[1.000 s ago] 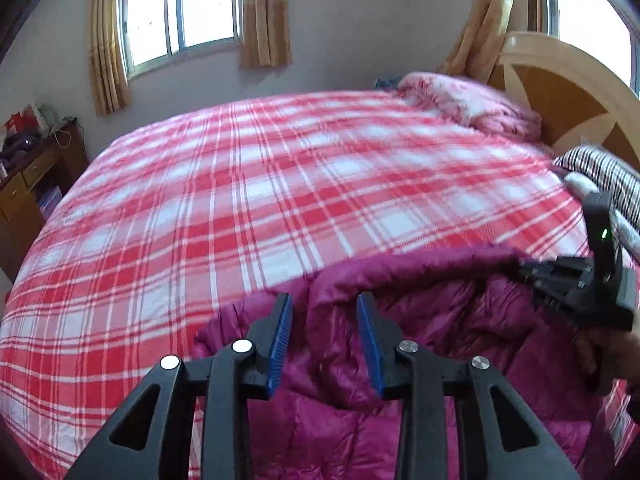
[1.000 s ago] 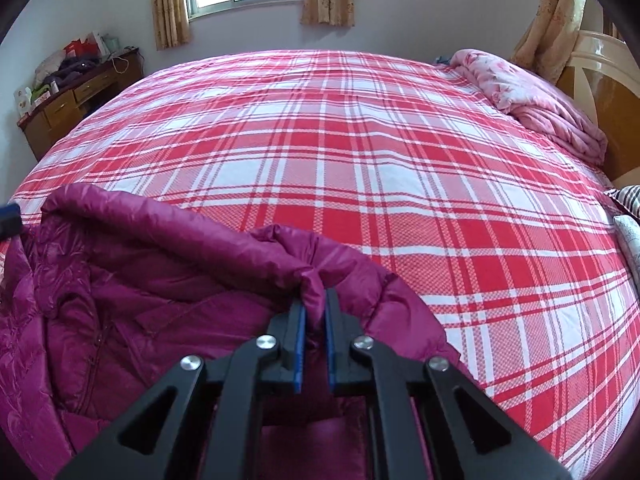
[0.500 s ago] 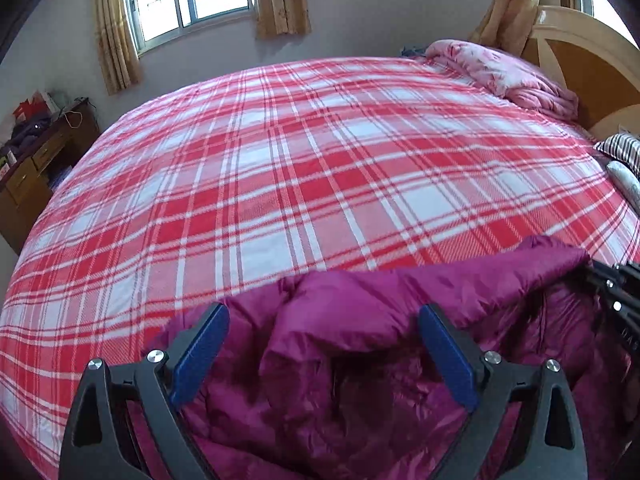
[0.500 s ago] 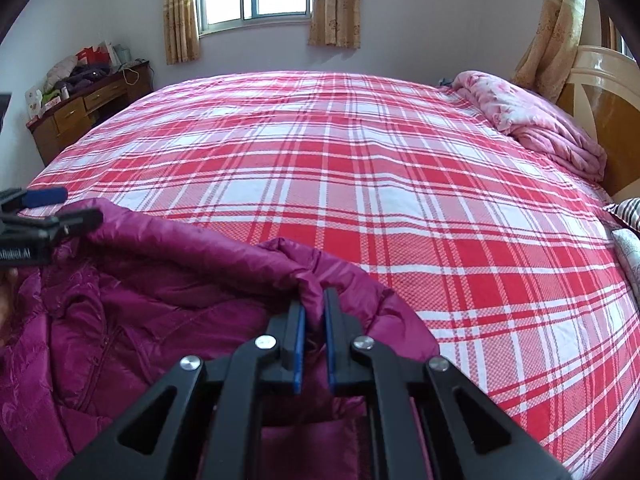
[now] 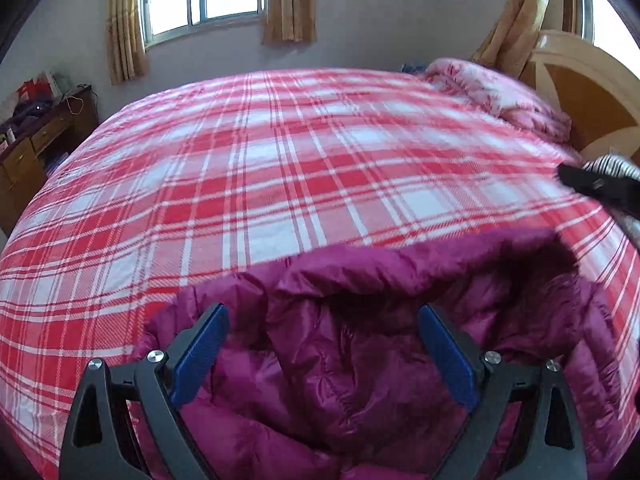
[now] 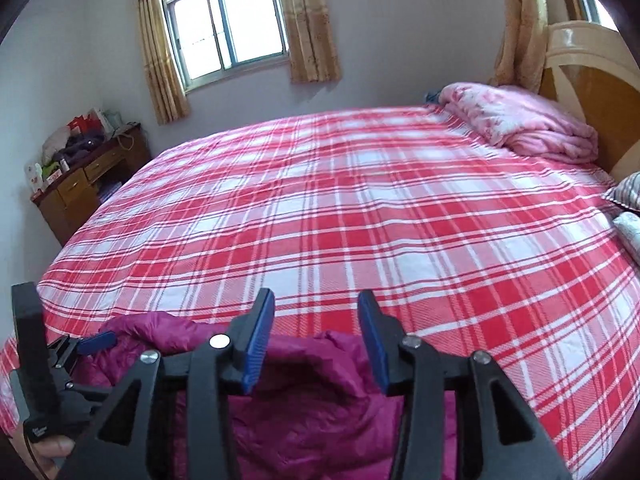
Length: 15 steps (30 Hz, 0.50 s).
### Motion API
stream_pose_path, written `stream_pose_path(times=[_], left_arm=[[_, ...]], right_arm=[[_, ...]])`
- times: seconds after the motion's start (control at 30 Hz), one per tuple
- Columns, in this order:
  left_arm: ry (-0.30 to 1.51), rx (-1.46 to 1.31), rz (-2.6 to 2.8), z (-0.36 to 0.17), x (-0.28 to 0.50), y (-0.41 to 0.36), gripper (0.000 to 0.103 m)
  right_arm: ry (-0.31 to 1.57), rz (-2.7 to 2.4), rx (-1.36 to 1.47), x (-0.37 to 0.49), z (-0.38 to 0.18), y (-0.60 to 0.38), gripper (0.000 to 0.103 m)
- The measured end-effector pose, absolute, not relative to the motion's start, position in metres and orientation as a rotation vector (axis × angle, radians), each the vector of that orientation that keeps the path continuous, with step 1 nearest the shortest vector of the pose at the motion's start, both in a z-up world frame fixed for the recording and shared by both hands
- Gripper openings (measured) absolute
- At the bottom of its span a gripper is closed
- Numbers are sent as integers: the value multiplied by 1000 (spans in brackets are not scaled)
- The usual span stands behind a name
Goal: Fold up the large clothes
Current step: 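Carry the lifted hem over the jacket body toward the collar with both grippers, then lower the hem onto the collar and hold it flat with both grippers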
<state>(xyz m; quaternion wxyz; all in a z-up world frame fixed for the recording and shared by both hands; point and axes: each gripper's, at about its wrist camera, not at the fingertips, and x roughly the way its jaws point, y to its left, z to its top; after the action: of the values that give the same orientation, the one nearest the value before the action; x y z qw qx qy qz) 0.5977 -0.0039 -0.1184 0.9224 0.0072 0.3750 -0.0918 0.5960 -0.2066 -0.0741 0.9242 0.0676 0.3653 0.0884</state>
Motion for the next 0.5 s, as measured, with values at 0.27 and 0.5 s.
stream_pose_path(times=[0.27,0.5], left_arm=[[741,21,-117,-91,648,-3,96],[883,148,-136,-161,633,-34,96]], right_arm=[[994,233,112,635,-114,-181,47],[1014,250,54,608,-139,-184,47]])
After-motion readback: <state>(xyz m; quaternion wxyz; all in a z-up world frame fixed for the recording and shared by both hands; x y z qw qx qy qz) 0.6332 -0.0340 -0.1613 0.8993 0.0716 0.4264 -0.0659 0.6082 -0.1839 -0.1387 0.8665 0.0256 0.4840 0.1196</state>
